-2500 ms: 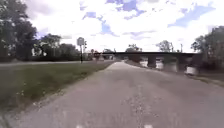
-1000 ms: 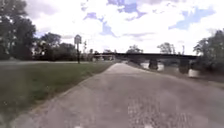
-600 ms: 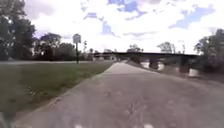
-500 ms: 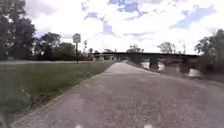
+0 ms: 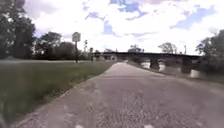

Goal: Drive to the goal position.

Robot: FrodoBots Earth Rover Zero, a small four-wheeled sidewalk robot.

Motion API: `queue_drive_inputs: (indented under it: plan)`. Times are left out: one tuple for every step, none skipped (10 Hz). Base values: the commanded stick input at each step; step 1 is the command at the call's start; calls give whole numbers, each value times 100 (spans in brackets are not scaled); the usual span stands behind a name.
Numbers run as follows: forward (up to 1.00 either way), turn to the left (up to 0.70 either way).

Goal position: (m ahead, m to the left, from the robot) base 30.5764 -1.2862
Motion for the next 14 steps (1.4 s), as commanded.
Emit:
queue_drive_inputs:
  plan:
    - [100, 0]
    - [100, 0]
    - [100, 0]
    - [100, 0]
    - [100, 0]
    - [100, 0]
    - [100, 0]
    - [100, 0]
    - [100, 0]
    - [100, 0]
    - [100, 0]
    - [100, 0]
    - [100, 0]
    - [100, 0]
